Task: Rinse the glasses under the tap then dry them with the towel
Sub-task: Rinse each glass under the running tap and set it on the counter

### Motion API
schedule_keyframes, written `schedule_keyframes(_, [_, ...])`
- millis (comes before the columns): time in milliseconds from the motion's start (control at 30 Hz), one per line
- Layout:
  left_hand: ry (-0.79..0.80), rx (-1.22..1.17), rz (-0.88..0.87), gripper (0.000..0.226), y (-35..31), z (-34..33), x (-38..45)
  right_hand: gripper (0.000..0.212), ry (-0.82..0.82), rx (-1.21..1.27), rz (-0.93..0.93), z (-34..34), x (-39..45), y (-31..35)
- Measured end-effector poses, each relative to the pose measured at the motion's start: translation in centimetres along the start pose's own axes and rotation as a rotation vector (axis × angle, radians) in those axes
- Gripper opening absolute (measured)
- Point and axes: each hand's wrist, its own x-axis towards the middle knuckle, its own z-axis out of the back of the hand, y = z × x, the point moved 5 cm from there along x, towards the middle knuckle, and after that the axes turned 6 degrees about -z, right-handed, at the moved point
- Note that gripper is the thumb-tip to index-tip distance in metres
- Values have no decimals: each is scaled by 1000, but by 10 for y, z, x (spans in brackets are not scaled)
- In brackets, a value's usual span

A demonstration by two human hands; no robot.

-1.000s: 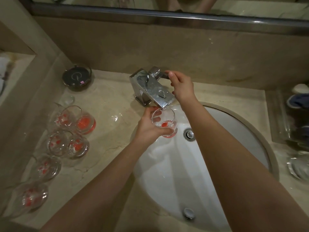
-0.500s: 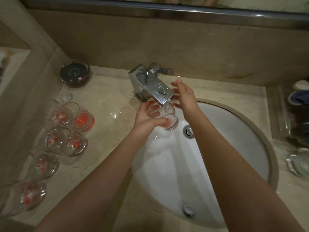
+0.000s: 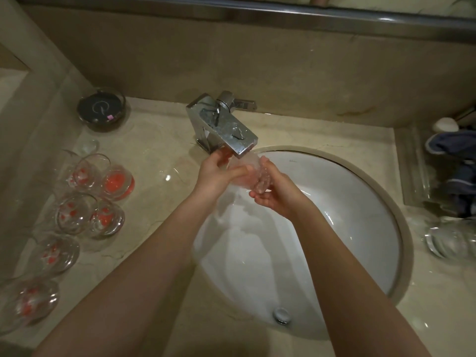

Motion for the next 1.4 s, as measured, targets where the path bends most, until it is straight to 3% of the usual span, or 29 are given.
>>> schedule_keyframes(67, [-33,54,12,57,3,8,5,53,-28,-86,68,5,-4,5])
schedule_keyframes(133, [-17,4,80,42,6,9,8,36,-37,-88,93,7,-8,8])
schedule_keyframes(300, [211,-115,205,9,8,-8,8,36,-34,-75,157,11,-10,8])
schedule_keyframes(400, [370,-191,288,18,3,-20,1,41,14,-61,231,13,-12,13])
schedule_keyframes(500, [392,-262,299,22,2,-24,-1,34,49,-54,240,19,-12,16])
schedule_keyframes(533, [391,-257,276,20,2,-25,0,28,52,-56,194,19,-12,16])
schedule_keyframes(667, [380,-188,208,18,2,-27,-1,60,11,-140,-71,18,-12,17])
schedule_keyframes(833, [300,-276,256,16,1,-21,5,21,73,-140,68,19,-9,21])
schedule_keyframes(933, [305,-244,268,13,1,-17,7,48,101,-149,167,26,-6,18])
schedule_keyframes(1033, [338,-220,257,14,2,-18,5,29,116,-50,102,26,-7,16])
schedule_keyframes(1167, [358,-236,251,19,0,-23,1,46,52,-67,-34,29,-9,17])
schedule_keyframes(1267, [384,-239,259,36,-3,-24,1,24,109,-136,89,30,-7,21])
schedule_keyframes(1333, [392,-220,268,35,-2,-25,1,46,117,-170,193,31,-7,25])
schedule_keyframes(1400, [390,-238,260,41,-2,-26,1,53,119,-119,240,32,-5,28])
